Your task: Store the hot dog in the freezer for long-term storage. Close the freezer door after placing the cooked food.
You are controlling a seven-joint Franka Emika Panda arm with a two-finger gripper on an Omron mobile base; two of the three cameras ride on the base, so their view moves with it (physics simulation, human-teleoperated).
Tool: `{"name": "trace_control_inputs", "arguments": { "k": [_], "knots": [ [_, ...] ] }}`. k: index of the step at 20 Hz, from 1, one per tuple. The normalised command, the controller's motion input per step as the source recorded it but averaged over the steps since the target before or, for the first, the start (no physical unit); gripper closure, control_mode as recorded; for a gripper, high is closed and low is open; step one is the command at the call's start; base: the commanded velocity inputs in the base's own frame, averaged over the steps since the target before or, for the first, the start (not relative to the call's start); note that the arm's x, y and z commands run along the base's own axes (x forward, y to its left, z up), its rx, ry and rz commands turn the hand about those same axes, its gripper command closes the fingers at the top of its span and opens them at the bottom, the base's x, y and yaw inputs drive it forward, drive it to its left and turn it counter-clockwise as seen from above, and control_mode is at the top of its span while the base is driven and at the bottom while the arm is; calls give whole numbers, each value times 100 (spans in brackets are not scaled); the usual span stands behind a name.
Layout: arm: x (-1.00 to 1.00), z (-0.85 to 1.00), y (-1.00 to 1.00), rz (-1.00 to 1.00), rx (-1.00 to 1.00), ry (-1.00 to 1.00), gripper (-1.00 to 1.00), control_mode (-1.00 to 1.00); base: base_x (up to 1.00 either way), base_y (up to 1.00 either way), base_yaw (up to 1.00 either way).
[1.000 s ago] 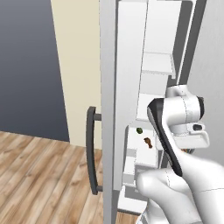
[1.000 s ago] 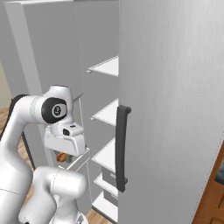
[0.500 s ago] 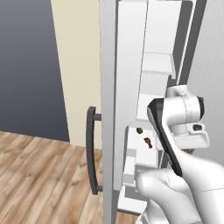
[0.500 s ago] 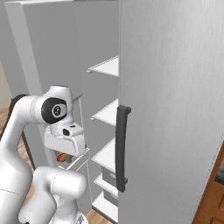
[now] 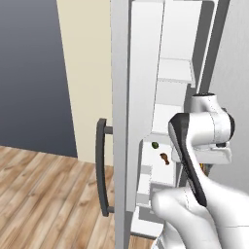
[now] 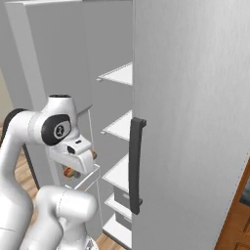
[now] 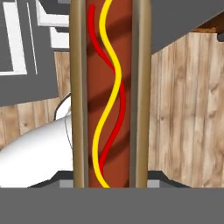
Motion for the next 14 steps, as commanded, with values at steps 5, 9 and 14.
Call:
{"name": "trace_control_inputs", "arguments": {
  "k": [5, 9, 14],
  "knots": [
    [36, 0, 11, -7, 0, -32, 100, -100, 0, 0, 0],
    [41, 0, 2, -8, 0, -18, 100, -100, 0, 0, 0],
    [57, 0, 0, -7, 0, -15, 100, -100, 0, 0, 0]
  ]
}}
